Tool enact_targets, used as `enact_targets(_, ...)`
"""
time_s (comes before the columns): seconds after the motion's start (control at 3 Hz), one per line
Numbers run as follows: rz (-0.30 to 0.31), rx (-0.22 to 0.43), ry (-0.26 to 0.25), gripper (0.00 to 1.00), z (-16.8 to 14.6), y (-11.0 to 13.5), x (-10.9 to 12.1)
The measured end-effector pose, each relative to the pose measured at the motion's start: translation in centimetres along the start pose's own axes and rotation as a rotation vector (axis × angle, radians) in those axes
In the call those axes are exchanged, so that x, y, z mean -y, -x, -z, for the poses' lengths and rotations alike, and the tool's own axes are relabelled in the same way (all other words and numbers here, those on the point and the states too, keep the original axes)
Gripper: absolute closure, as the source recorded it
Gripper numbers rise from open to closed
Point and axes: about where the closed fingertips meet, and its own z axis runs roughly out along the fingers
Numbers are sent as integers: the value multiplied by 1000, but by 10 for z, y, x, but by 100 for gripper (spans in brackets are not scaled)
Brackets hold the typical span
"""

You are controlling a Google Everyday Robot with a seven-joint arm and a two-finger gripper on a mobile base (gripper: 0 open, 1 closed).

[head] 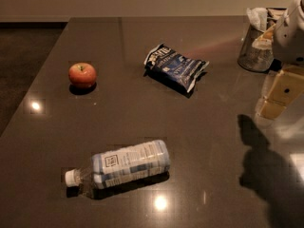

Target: Move blue plastic bottle near blue chip bag

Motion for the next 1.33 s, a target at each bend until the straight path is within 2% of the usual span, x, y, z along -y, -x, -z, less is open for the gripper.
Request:
enact_targets(0.33,0,0,0,0,0,0,0)
enact_targets(0.67,31,15,5,0,-2,8,-10)
enact_targets(1.0,90,39,35,0,-14,22,-31)
enact_targets(1.33,150,48,88,0,-36,36,-52)
